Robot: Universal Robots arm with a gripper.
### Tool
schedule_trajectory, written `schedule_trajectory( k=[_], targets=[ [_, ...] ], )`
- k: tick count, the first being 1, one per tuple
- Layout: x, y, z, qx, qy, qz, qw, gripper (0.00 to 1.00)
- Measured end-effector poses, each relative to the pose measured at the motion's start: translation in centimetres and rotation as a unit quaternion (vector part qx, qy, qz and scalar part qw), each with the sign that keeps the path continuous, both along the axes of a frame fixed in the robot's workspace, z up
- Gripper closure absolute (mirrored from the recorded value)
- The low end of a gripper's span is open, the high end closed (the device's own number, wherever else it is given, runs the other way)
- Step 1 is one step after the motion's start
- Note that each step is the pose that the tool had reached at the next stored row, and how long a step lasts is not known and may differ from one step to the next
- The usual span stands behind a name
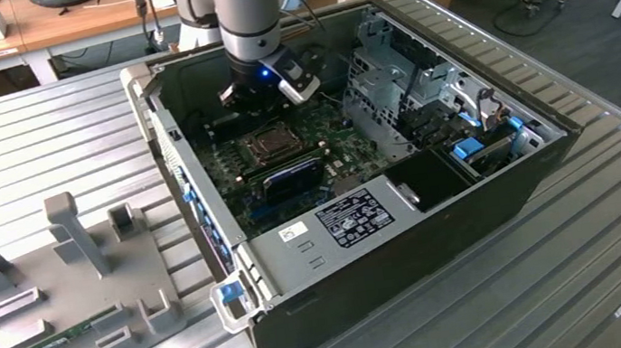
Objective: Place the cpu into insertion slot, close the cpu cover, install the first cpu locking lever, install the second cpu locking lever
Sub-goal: 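Install the first cpu locking lever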
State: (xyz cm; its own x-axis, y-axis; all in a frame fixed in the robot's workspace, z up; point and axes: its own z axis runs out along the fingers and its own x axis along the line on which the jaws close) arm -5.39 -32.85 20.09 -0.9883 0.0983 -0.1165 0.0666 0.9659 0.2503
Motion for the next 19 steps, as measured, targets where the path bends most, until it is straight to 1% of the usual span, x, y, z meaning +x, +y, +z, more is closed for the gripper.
schedule_trajectory(
  k=[2, 4, 9, 13, 19],
  targets=[
    [-0.07, -0.04, -0.02, 0.0, -0.0031, 0.001, 0.99999, 0.9],
    [-0.12, -0.12, -0.03, 0.0001, -0.0052, 0.002, 0.99998, 0.9],
    [-0.3, -0.32, -0.06, 0.0, -0.0084, 0.006, 0.99995, 0.9],
    [-0.45, -0.41, -0.19, 0.0, -0.0118, 0.009, 0.99989, 0.9],
    [-0.64, -0.49, -0.39, 0.0, -0.0151, 0.014, 0.99979, 0.9]
  ],
)
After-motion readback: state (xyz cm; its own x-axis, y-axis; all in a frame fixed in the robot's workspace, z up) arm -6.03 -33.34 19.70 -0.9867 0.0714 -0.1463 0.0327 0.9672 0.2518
